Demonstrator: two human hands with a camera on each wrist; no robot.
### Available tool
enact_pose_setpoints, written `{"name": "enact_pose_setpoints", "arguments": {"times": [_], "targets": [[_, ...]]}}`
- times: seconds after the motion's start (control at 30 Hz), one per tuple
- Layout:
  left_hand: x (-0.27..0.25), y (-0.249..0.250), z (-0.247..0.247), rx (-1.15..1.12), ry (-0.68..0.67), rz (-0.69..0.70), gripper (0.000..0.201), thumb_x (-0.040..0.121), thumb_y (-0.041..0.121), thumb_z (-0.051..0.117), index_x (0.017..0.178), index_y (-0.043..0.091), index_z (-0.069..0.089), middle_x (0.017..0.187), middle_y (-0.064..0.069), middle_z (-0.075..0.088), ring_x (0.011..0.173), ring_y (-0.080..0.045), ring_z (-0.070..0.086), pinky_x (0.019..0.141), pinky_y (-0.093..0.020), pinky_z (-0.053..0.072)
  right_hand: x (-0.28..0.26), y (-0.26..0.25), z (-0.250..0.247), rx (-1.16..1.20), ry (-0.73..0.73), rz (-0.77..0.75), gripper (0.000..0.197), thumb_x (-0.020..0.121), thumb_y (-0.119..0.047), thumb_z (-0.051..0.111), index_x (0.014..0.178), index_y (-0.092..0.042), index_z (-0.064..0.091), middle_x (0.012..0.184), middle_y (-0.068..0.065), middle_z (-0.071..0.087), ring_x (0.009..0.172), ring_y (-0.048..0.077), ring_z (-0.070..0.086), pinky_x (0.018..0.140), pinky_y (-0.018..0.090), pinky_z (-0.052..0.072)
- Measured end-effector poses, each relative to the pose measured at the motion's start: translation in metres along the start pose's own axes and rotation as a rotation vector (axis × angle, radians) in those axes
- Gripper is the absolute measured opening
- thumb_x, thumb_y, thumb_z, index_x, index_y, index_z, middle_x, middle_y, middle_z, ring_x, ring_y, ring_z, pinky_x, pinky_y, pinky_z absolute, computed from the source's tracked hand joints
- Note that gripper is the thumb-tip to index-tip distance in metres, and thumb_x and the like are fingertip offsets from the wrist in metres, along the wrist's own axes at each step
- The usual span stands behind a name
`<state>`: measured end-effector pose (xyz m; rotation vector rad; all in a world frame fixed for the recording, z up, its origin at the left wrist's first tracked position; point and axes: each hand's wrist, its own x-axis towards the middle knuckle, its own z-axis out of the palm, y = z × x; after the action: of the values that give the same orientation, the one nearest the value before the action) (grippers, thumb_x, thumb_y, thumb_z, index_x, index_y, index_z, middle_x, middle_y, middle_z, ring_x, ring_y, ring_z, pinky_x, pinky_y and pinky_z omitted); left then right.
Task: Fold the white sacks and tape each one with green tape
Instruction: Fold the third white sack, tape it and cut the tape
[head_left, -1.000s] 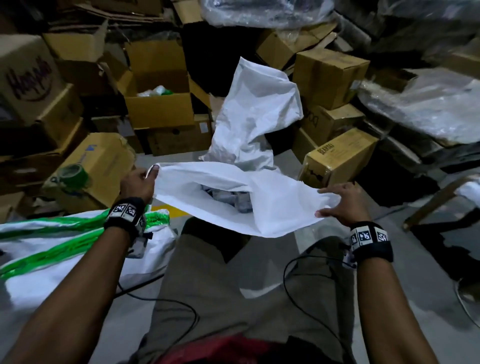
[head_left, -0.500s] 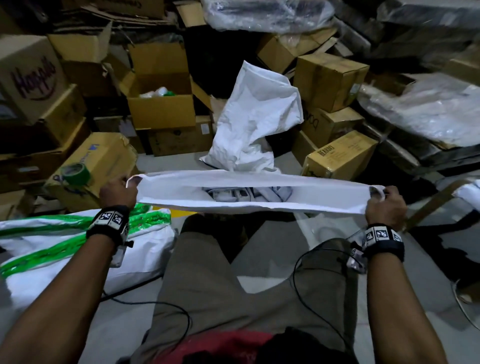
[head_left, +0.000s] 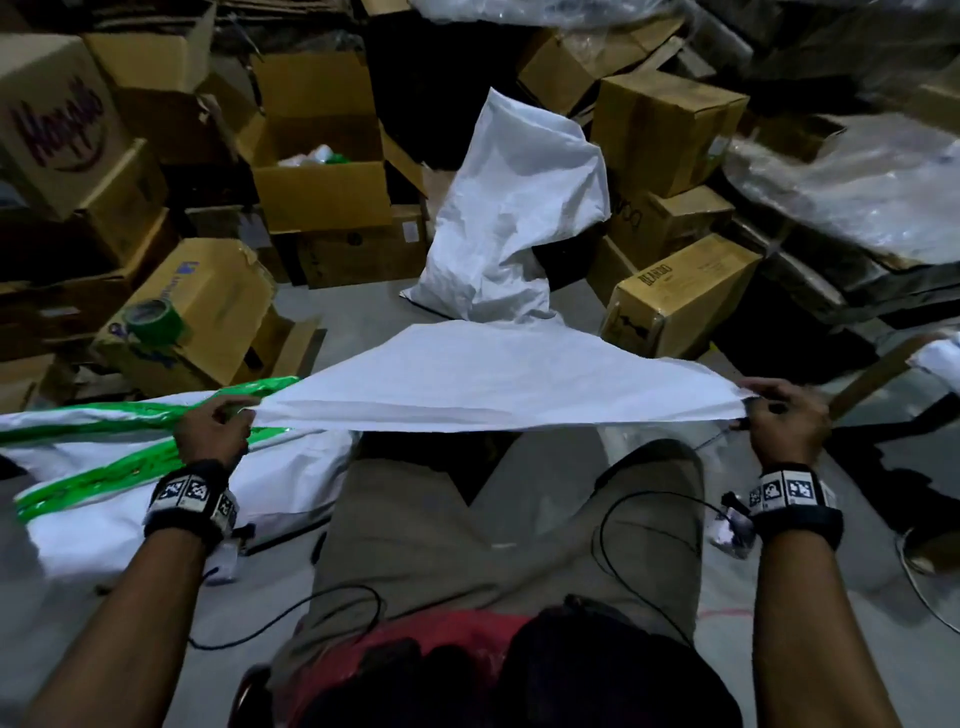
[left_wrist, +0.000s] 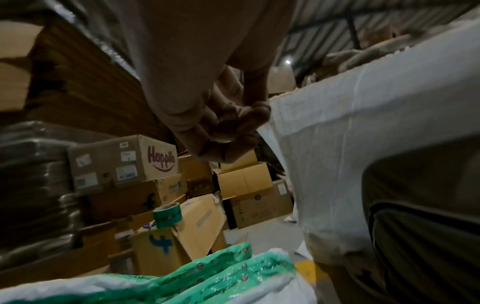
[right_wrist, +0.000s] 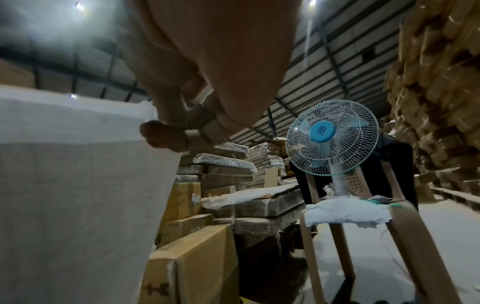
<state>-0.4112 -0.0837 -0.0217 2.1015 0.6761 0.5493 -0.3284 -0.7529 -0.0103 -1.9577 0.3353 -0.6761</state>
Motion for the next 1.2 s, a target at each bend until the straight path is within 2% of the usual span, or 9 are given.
{"name": "enact_pose_setpoints", "arguments": {"times": [0.13, 0.4, 0.57, 0.67, 0.73, 0.8, 0.9, 1.0, 1.2], "targets": [[-0.007, -0.021, -0.009, 0.251, -0.078, -0.058, 0.017, 0.084, 0.009, 0.068, 0.088, 0.026, 0.072, 0.064, -0.012, 0.068, 0.067, -0.034, 0.065, 0.071, -0.045, 0.057, -0.025, 0.017, -0.016, -0.142, -0.026, -0.091, 0.027, 0.082, -0.003, 0.059, 0.094, -0.017, 0.078, 0.083, 0.017, 0.07, 0.058, 0.026, 0.065, 0.056, 0.025, 0.057], [-0.026, -0.02, 0.021, 0.46, -0.234, 0.159, 0.027, 0.078, 0.005, 0.079, 0.099, 0.008, 0.062, 0.087, -0.023, 0.066, 0.089, -0.041, 0.063, 0.073, -0.042, 0.043, -0.042, 0.024, -0.008, -0.202, 0.013, -0.166, 0.039, 0.078, -0.013, 0.045, 0.097, -0.011, 0.079, 0.094, 0.014, 0.073, 0.076, 0.03, 0.067, 0.073, 0.048, 0.059], [-0.018, 0.008, 0.016, 0.291, -0.037, 0.059, 0.013, 0.084, 0.001, 0.063, 0.09, 0.012, 0.07, 0.082, -0.02, 0.067, 0.085, -0.041, 0.064, 0.075, -0.042, 0.045, -0.045, 0.013, -0.005, -0.169, 0.137, -0.197, 0.039, 0.076, 0.009, 0.049, 0.096, -0.006, 0.079, 0.093, 0.019, 0.072, 0.087, 0.024, 0.063, 0.084, 0.024, 0.047], [-0.02, 0.027, 0.007, 0.27, 0.133, 0.26, 0.021, 0.077, -0.007, 0.06, 0.088, 0.009, 0.068, 0.084, -0.02, 0.064, 0.083, -0.041, 0.06, 0.073, -0.044, 0.045, -0.047, 0.018, -0.009, -0.096, 0.238, -0.175, 0.052, 0.076, 0.005, 0.048, 0.092, -0.035, 0.077, 0.094, 0.012, 0.072, 0.084, 0.021, 0.068, 0.083, 0.027, 0.052], [-0.023, 0.027, 0.005, 0.381, 0.179, 0.4, 0.033, 0.069, -0.014, 0.058, 0.095, 0.005, 0.064, 0.077, -0.023, 0.059, 0.074, -0.043, 0.057, 0.064, -0.047, 0.043, -0.05, 0.028, -0.014, -0.079, 0.268, -0.154, 0.067, 0.079, 0.003, 0.052, 0.087, -0.061, 0.069, 0.092, 0.002, 0.07, 0.08, -0.002, 0.063, 0.082, 0.021, 0.052], [-0.026, 0.018, 0.004, 0.434, 0.135, 0.447, 0.042, 0.063, -0.017, 0.06, 0.099, 0.004, 0.063, 0.075, -0.025, 0.06, 0.071, -0.046, 0.059, 0.062, -0.049, 0.045, -0.051, 0.039, -0.017, -0.096, 0.253, -0.173, 0.069, 0.082, 0.003, 0.057, 0.087, -0.065, 0.067, 0.09, 0.002, 0.068, 0.077, -0.002, 0.063, 0.079, 0.021, 0.051], [-0.026, 0.004, 0.001, 0.408, 0.06, 0.23, 0.027, 0.075, -0.004, 0.067, 0.099, 0.008, 0.065, 0.072, -0.027, 0.062, 0.075, -0.047, 0.062, 0.068, -0.05, 0.048, -0.051, 0.046, -0.018, -0.182, 0.17, -0.242, 0.046, 0.082, 0.007, 0.06, 0.099, -0.032, 0.077, 0.092, 0.016, 0.07, 0.082, 0.03, 0.065, 0.08, 0.021, 0.048], [-0.019, -0.008, -0.001, 0.211, -0.031, -0.058, 0.024, 0.091, 0.02, 0.061, 0.114, 0.021, 0.067, 0.07, -0.022, 0.066, 0.069, -0.04, 0.066, 0.071, -0.048, 0.056, -0.052, 0.042, -0.023, -0.247, 0.079, -0.346, 0.029, 0.08, 0.014, 0.063, 0.096, -0.004, 0.079, 0.089, 0.021, 0.069, 0.082, 0.027, 0.06, 0.082, 0.006, 0.038], [-0.015, 0.006, -0.006, -0.428, -0.171, -0.173, 0.032, 0.088, -0.014, 0.047, 0.113, -0.008, 0.066, 0.06, -0.008, 0.066, 0.043, -0.016, 0.061, 0.049, -0.023, 0.056, -0.049, 0.051, -0.032, -0.156, -0.019, -0.27, 0.043, 0.082, 0.015, 0.06, 0.098, -0.022, 0.076, 0.095, 0.018, 0.065, 0.075, 0.031, 0.063, 0.07, 0.025, 0.054]]}}
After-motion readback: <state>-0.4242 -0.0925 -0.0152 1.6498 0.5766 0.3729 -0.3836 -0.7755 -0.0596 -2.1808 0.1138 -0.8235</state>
